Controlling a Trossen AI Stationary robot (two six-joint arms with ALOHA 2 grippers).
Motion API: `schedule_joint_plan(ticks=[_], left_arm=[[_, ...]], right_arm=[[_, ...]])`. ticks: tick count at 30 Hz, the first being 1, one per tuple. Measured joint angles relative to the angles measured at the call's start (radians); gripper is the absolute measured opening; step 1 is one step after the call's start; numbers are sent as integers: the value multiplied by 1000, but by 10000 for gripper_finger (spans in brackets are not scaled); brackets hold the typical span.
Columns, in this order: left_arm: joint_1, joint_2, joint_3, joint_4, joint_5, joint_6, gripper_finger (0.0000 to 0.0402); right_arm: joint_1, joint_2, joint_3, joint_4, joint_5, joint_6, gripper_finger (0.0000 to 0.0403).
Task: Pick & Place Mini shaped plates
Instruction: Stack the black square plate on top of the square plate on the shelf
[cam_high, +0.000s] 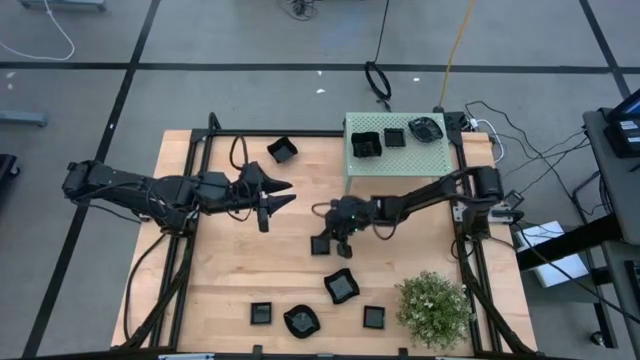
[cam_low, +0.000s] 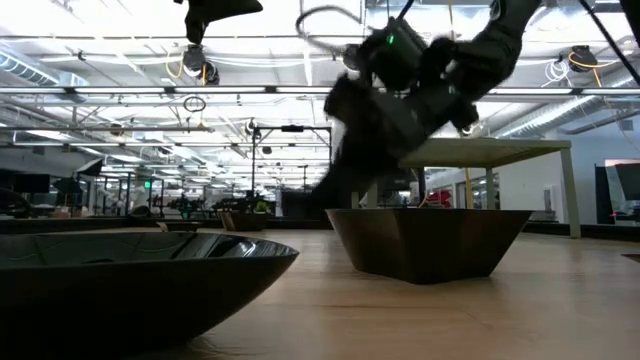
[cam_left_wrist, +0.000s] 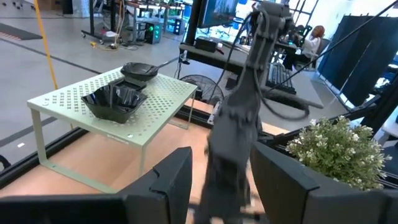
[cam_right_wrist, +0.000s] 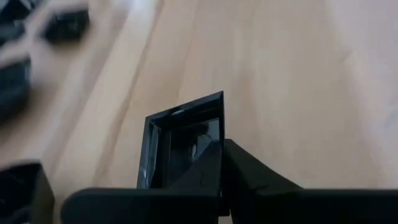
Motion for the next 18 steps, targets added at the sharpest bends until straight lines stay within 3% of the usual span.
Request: schedule_joint_plan(ticks=[4, 7, 18], left_arm=[[1, 0, 0, 0, 0, 0, 166], [1, 0, 0, 0, 0, -9, 166], [1, 0, 0, 0, -21, -8, 166]], right_arm=[[-37, -115, 0, -23, 18, 27, 1], [-64, -223, 0, -72, 112, 67, 1], [-206, -628, 0, -321, 754, 158, 1]])
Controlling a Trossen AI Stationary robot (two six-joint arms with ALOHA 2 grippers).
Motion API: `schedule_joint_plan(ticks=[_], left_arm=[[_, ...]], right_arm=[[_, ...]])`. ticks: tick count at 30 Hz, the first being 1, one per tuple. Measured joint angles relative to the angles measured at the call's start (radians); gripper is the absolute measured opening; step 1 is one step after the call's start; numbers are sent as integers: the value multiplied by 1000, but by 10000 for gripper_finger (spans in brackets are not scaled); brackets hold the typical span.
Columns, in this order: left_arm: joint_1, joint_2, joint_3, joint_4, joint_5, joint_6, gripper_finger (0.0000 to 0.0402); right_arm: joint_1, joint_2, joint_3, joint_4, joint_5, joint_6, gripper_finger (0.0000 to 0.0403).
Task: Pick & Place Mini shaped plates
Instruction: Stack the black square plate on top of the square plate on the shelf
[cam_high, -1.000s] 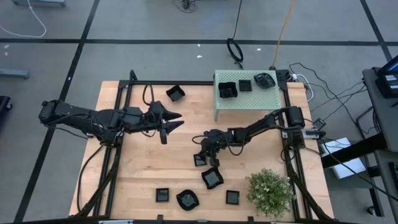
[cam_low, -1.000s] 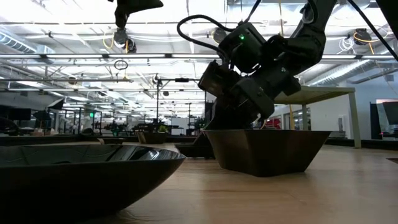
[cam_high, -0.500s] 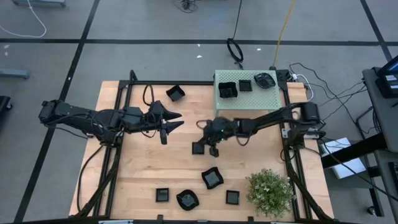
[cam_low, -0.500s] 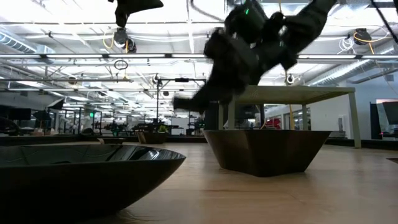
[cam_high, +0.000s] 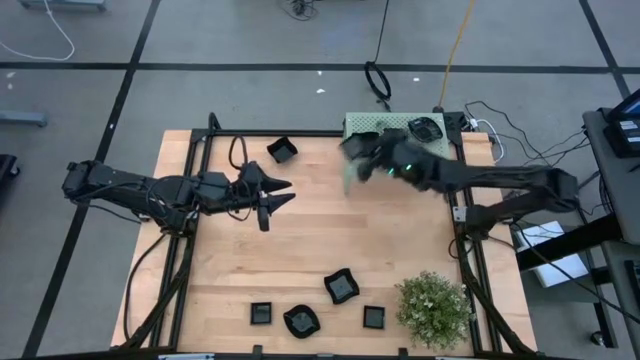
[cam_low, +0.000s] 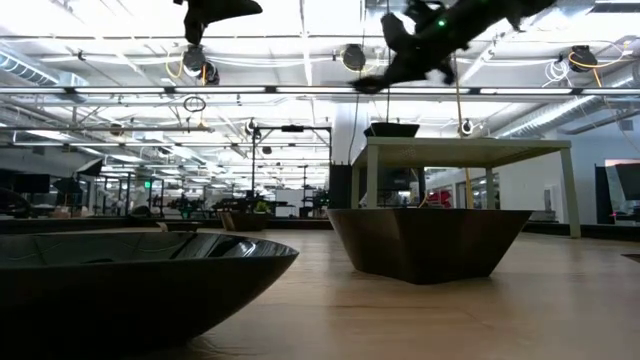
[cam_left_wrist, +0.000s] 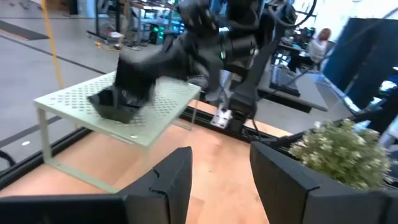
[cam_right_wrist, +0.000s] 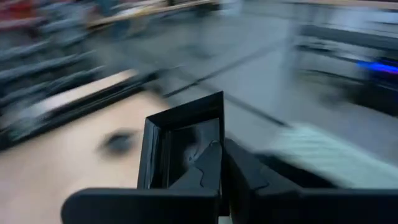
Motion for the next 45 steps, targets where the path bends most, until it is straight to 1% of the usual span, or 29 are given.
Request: schedule_joint_plan(ticks=[2, 4, 9, 12, 14, 16, 22, 27, 31, 34, 37, 41, 45], left_arm=[[0, 0, 0, 0, -25, 0, 166], [0, 0, 0, 4, -52, 0, 166], [2, 0, 0, 32, -112, 0, 166], [6, 0, 0, 36, -127, 0, 166], [11, 0, 0, 46, -129, 0, 166], [17, 0, 0, 51, -129, 0, 166], [31, 0, 0, 54, -129, -1, 166], [42, 0, 0, 54, -129, -1, 166], [54, 0, 0, 54, -129, -1, 166], [63, 0, 0, 54, -129, -1, 166], [68, 0, 0, 54, -129, -1, 166], [68, 0, 0, 54, -129, -1, 166], [68, 0, 0, 54, -129, -1, 166]], right_arm=[[-43, -53, 0, -67, 92, 77, 1], [-92, -100, 0, -133, 139, 146, 1], [-208, -167, 0, -287, 152, 284, 0], [-254, -171, 0, -350, 130, 352, 0], [-274, -161, 0, -376, 120, 365, 0], [-288, -148, 0, -387, 104, 366, 0], [-308, -136, 0, -402, 103, 383, 0], [-308, -136, 0, -449, 102, 461, 0], [-306, -132, -1, -447, 102, 485, 0], [-300, -123, -26, -440, 103, 513, 0], [-299, -115, -70, -394, 102, 546, 0], [-300, -115, -111, -298, 103, 536, 0], [-300, -115, -125, -292, 103, 533, 0]])
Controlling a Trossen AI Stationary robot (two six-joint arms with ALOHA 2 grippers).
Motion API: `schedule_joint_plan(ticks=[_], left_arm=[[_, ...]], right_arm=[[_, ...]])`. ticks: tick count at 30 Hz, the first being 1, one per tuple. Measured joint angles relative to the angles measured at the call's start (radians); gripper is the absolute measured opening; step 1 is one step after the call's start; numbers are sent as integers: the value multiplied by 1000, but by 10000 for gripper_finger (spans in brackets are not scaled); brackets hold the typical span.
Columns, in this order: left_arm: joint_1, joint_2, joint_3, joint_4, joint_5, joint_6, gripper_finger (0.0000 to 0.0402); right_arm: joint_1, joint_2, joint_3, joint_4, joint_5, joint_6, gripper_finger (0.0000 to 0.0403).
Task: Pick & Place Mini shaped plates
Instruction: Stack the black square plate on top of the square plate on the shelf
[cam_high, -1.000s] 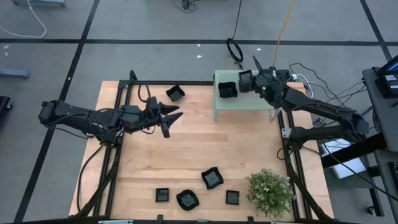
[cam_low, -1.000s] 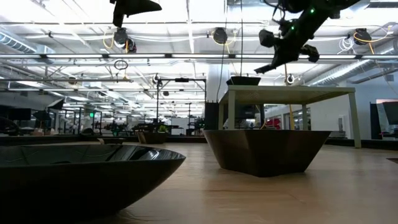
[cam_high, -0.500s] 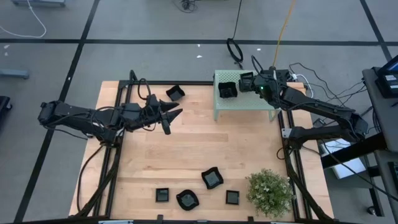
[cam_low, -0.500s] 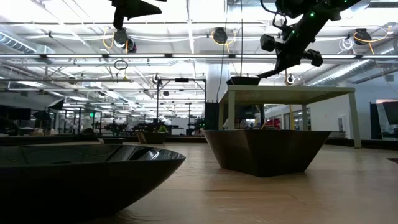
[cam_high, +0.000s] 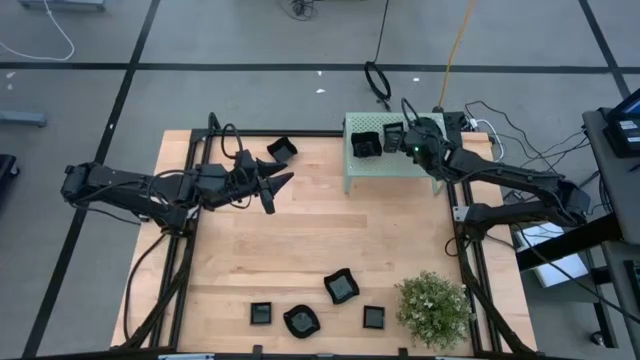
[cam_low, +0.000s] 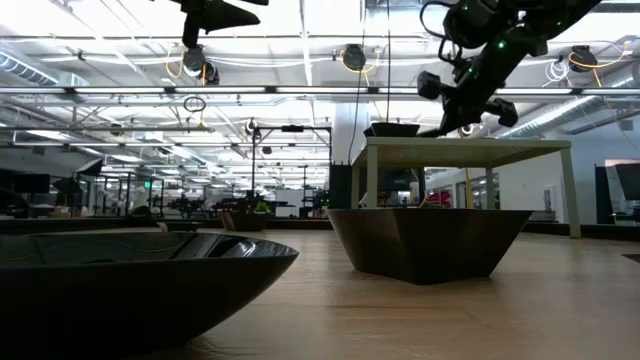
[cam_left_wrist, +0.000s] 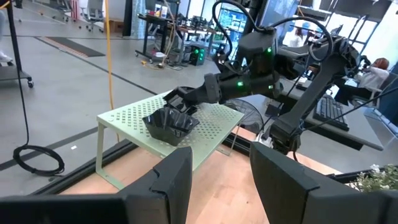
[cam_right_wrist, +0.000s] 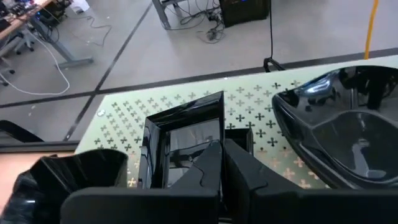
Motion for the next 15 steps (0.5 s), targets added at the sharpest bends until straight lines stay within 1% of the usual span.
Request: schedule_joint_plan(ticks=[7, 11, 15], left_arm=[[-1, 0, 0, 0, 0, 0, 166], [-1, 0, 0, 0, 0, -1, 166], [-1, 0, 0, 0, 0, -9, 166]], right_arm=[[0, 0, -12, 4, 0, -8, 6], [0, 0, -12, 21, 2, -19, 34], [0, -3, -12, 53, 3, -92, 78]])
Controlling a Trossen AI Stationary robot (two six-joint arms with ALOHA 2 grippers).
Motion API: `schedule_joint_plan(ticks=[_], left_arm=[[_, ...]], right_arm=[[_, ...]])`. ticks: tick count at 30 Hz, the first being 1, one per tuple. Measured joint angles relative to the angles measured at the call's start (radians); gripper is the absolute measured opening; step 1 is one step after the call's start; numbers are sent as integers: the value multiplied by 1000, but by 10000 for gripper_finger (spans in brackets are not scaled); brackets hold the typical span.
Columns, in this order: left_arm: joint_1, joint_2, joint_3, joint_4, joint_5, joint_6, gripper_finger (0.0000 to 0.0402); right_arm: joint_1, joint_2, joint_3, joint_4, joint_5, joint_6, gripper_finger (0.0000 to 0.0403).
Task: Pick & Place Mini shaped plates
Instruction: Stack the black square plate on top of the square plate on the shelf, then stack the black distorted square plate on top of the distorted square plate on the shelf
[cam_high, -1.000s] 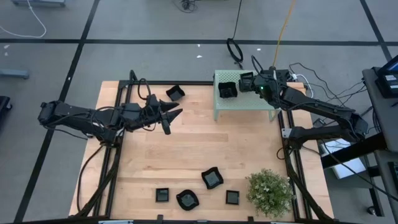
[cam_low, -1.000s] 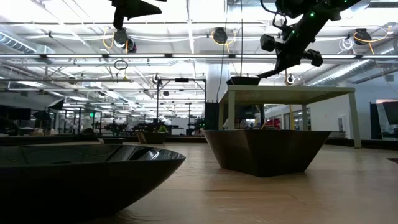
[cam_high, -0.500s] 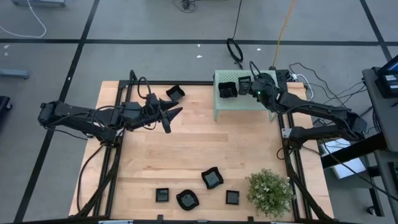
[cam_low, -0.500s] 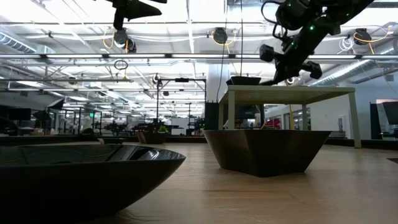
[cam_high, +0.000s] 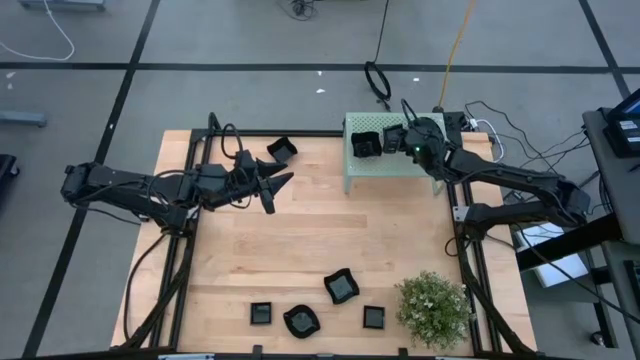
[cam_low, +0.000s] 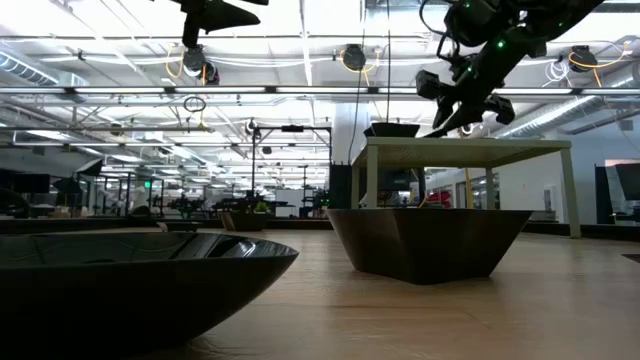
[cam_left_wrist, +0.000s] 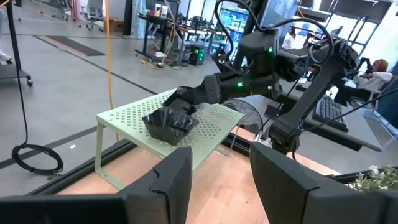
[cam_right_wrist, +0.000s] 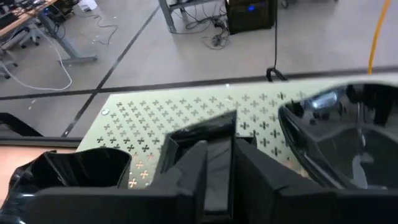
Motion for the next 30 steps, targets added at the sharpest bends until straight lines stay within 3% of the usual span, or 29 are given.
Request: schedule_joint_plan(ticks=[8, 12, 19, 23, 26, 30], left_arm=[[0, 0, 0, 0, 0, -27, 166], [0, 0, 0, -2, 0, -39, 166], [0, 4, 0, -150, 12, -107, 166], [0, 33, 0, -313, 132, -224, 166], [-5, 68, 0, -400, 224, -297, 166], [-18, 115, 0, -433, 256, -338, 166]], right_arm=[[0, -90, 0, 36, 2, -132, 150], [2, -159, 0, 36, -5, -181, 159], [28, -247, 0, 40, -151, -286, 154], [45, -268, 0, 43, -289, -353, 149], [63, -266, 0, 42, -489, -393, 146], [115, -238, 0, 32, -736, -419, 146]])
